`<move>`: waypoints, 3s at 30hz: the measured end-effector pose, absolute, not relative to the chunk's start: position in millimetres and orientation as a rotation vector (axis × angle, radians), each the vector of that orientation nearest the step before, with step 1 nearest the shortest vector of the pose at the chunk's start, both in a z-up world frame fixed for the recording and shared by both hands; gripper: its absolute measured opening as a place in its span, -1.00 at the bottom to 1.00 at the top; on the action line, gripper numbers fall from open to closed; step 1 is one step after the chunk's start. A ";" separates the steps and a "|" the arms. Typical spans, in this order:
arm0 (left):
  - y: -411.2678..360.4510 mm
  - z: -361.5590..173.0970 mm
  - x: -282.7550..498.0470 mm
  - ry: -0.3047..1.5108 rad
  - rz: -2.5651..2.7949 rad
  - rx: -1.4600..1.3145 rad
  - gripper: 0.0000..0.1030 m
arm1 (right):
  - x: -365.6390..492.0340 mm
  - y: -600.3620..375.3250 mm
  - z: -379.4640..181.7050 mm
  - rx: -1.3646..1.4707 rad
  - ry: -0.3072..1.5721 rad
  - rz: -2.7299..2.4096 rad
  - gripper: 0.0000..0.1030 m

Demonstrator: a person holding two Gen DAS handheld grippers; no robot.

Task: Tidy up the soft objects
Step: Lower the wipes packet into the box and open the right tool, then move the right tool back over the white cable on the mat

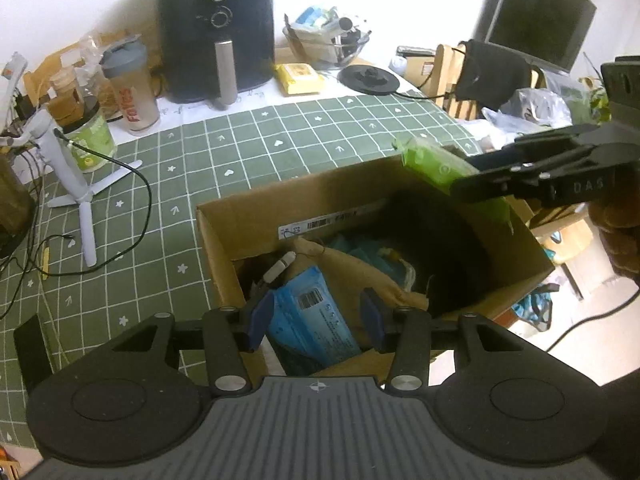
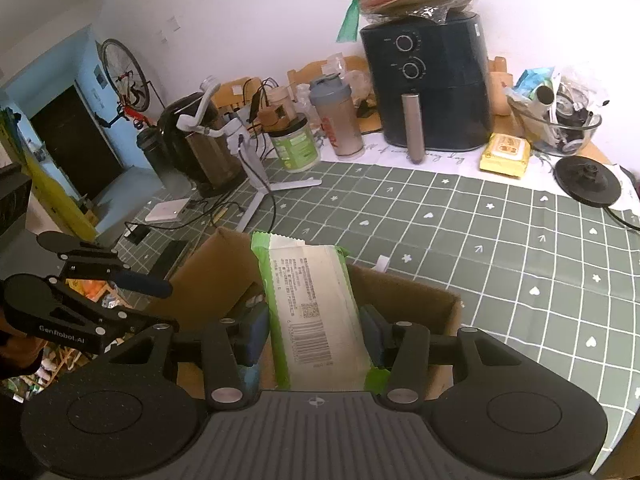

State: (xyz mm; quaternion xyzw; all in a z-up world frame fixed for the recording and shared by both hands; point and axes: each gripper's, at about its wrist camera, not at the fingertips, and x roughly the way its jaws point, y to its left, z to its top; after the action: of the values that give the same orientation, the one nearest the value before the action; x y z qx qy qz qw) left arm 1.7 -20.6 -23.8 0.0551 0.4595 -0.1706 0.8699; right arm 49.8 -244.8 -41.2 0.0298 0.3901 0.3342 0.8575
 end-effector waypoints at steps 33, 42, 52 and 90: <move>12.8 -11.0 -5.0 0.909 -0.143 -0.015 -0.09 | 46.4 -194.1 -24.9 -0.211 0.785 0.816 1.00; -1.6 -9.6 11.0 0.912 -0.179 0.033 -0.06 | 52.0 -220.7 -27.3 -0.166 0.787 0.691 1.00; -17.8 -15.6 33.0 0.958 -0.189 0.081 0.31 | 53.0 -248.4 -33.2 -0.089 0.752 0.531 1.00; -12.8 -21.0 97.1 0.916 -0.247 0.086 0.57 | 140.0 -259.4 -46.7 -0.065 0.972 0.471 1.00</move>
State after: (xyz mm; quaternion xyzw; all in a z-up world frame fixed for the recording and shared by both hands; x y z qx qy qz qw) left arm 97.1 -12.8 -21.0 0.0416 0.4411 -0.1189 0.8886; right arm 140.0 -259.4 -46.7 -0.0311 0.4626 0.2240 0.8572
